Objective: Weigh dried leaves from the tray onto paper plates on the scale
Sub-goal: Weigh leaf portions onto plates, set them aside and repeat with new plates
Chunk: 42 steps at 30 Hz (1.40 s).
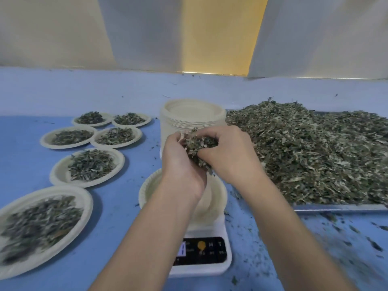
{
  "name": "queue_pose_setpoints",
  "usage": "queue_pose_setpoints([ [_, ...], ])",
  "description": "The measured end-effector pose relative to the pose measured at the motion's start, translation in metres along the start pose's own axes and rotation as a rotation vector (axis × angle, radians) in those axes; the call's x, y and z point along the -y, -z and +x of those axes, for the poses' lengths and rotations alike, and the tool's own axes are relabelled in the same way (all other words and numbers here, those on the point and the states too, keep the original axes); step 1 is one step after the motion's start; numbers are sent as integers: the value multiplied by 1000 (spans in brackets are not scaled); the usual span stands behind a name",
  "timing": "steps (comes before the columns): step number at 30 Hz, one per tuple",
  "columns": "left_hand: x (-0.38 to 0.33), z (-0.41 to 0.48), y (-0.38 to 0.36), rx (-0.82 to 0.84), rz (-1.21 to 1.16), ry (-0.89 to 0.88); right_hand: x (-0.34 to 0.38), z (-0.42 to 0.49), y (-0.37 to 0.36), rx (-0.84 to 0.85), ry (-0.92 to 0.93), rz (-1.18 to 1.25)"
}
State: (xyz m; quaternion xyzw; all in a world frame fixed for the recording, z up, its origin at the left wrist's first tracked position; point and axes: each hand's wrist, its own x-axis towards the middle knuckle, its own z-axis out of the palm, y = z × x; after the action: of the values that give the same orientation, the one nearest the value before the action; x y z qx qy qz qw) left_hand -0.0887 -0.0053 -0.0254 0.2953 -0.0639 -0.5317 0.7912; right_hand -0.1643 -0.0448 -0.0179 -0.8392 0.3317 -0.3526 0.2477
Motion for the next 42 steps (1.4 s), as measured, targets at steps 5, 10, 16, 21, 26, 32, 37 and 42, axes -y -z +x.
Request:
queue_pose_setpoints([
  [5, -18, 0, 24, -193, 153, 67, 0, -1, -19, 148, -6, -113],
  [10, -29, 3, 23, -282, 372, 10, -7, -4, -26, 316, -13, -250],
  [16, -38, 5, 25, -283, 391, -95, -6, -5, -32, 508, 37, -191],
  [21, -42, 9, 30, -289, 414, -132, -7, -3, -24, 508, -38, -112],
  [26, -45, 11, 33, -274, 402, -142, -12, -2, -25, 330, -81, 81],
  [32, -52, 13, 38, -244, 411, -136, -18, 0, -27, 392, -159, 199],
  [37, -47, 15, 38, -201, 369, -148, -22, 1, -28, 337, -169, 219],
  [42, -41, 14, 36, -181, 379, -133, -25, 1, -29, 441, -173, 250],
])
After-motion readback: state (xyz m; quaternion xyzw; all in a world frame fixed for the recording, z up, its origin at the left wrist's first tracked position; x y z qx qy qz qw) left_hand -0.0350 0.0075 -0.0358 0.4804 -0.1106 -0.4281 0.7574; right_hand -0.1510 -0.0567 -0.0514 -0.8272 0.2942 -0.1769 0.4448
